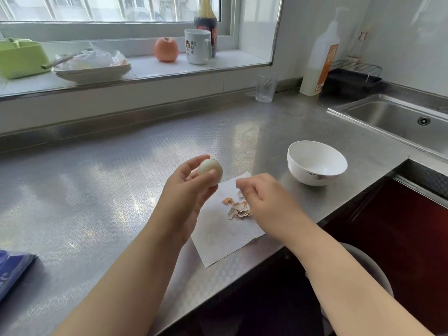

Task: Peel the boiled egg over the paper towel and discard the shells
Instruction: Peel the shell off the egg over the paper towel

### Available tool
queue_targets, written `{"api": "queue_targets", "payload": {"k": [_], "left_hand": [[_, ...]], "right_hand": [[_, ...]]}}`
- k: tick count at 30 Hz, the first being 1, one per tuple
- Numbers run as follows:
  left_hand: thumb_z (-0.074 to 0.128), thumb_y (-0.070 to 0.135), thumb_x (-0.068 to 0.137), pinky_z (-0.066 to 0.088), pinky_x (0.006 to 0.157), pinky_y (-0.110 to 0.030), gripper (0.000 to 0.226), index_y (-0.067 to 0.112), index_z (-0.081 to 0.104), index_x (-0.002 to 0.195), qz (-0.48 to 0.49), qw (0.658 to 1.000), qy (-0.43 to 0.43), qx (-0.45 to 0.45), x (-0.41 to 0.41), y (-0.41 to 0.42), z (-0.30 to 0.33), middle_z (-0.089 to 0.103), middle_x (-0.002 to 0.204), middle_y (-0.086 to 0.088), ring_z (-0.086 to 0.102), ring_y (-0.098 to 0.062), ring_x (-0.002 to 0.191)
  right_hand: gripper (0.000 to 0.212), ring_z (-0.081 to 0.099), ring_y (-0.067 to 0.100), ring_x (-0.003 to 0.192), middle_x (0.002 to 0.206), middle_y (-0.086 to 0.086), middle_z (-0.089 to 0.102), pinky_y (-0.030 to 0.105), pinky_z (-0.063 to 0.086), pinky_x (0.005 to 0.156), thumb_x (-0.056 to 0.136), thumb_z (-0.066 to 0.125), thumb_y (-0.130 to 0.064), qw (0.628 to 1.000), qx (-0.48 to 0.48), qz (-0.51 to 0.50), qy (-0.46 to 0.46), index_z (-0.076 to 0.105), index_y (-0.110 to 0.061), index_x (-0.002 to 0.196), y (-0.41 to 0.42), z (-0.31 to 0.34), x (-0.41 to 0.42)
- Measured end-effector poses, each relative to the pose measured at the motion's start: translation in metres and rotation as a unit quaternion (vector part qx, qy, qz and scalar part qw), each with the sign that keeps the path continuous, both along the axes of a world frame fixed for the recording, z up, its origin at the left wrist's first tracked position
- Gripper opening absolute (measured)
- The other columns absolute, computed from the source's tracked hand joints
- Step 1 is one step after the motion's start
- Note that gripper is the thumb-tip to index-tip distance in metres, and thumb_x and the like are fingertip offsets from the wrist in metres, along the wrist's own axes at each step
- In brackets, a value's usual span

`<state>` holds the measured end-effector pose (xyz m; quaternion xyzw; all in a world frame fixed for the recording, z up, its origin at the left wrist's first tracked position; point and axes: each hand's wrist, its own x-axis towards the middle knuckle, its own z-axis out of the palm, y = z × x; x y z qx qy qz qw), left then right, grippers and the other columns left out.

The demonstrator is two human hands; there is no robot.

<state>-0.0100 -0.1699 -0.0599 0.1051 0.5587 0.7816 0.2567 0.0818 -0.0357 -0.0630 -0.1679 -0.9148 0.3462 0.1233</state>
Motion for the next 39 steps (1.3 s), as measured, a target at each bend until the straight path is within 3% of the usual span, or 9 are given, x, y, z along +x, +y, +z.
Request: {"api": "queue_targets", "payload": {"k": [2,11,13,16,18,21,25,31,39], "left_hand": [[0.065,0.005,0.090,0.053,0.098,-0.032,0.032,0.014,0.064,0.121,-0.005,1.000,-0.020,0.012,-0.001,0.000,0.000,0.066,0.113,-0.009,0.067,-0.020,0.101],[0.068,0.016,0.088,0.055,0.093,-0.033,0.030,0.017,0.068,0.118,-0.012,0.999,-0.041,0.022,0.000,-0.001,-0.003,0.072,0.111,-0.010,0.071,-0.022,0.100],[0.067,0.017,0.089,0.057,0.091,-0.035,0.029,0.017,0.068,0.118,-0.017,0.998,-0.048,0.023,0.000,0.000,-0.003,0.073,0.109,-0.009,0.071,-0.023,0.099],[0.068,0.017,0.089,0.057,0.090,-0.034,0.029,0.016,0.068,0.117,-0.026,0.998,-0.047,0.015,0.000,0.000,-0.002,0.074,0.106,-0.009,0.072,-0.024,0.097],[0.068,0.015,0.089,0.056,0.092,-0.033,0.029,0.016,0.068,0.117,-0.043,0.998,-0.037,0.007,0.000,0.000,-0.002,0.076,0.104,-0.007,0.072,-0.023,0.100],[0.065,0.011,0.089,0.054,0.096,-0.033,0.032,0.014,0.066,0.121,-0.092,0.996,-0.019,-0.002,0.002,0.000,-0.002,0.077,0.108,-0.007,0.071,-0.021,0.105],[0.065,0.008,0.087,0.055,0.098,-0.032,0.039,0.011,0.064,0.125,-0.118,0.993,0.003,-0.003,0.005,0.000,0.000,0.070,0.124,-0.018,0.070,-0.025,0.109],[0.063,0.005,0.090,0.051,0.104,-0.038,0.035,0.012,0.064,0.125,-0.125,0.991,0.032,-0.024,0.006,0.000,-0.001,0.069,0.124,-0.019,0.070,-0.025,0.110],[0.065,0.004,0.088,0.052,0.102,-0.037,0.034,0.012,0.067,0.121,-0.103,0.993,0.041,-0.034,0.010,0.003,-0.003,0.070,0.121,-0.019,0.070,-0.021,0.104]], "right_hand": [[0.034,0.054,0.020,0.097,0.103,0.004,0.053,0.029,0.036,0.075,0.102,0.035,-0.031,0.998,0.017,0.016,-0.053,0.062,-0.016,0.087,0.001,-0.002,0.000],[0.012,0.060,0.004,0.076,0.079,-0.009,0.065,0.021,0.045,0.065,0.083,0.070,-0.032,0.996,-0.040,-0.043,0.064,0.069,-0.022,0.076,0.004,-0.002,0.001],[0.007,0.062,0.004,0.080,0.082,-0.010,0.069,0.019,0.045,0.067,0.088,0.064,-0.025,0.996,-0.052,-0.026,0.064,0.070,-0.024,0.086,0.006,-0.001,0.001],[0.038,0.059,0.000,0.097,0.109,-0.014,0.063,0.008,0.044,0.079,0.093,0.047,-0.006,0.993,-0.063,0.007,0.095,0.062,-0.029,0.119,0.007,0.003,0.002],[0.039,0.056,-0.002,0.099,0.114,-0.014,0.057,0.010,0.044,0.083,0.094,0.051,-0.011,0.987,-0.078,0.018,0.141,0.058,-0.034,0.124,0.006,0.008,0.001],[0.029,0.059,0.001,0.094,0.108,-0.013,0.062,0.017,0.049,0.082,0.089,0.063,-0.029,0.979,-0.118,0.025,0.162,0.063,-0.037,0.117,0.004,0.012,-0.001],[0.017,0.064,0.007,0.087,0.098,-0.011,0.066,0.030,0.053,0.079,0.084,0.071,-0.023,0.979,-0.100,0.016,0.179,0.072,-0.027,0.101,0.005,0.008,-0.003],[0.010,0.065,0.009,0.084,0.091,-0.009,0.066,0.028,0.054,0.078,0.083,0.071,-0.023,0.973,-0.095,0.006,0.212,0.073,-0.022,0.093,0.006,0.005,-0.001],[0.010,0.064,0.012,0.078,0.086,-0.002,0.070,0.033,0.053,0.070,0.089,0.064,-0.017,0.952,0.102,-0.054,0.282,0.070,-0.011,0.094,-0.006,-0.002,-0.002]]}}
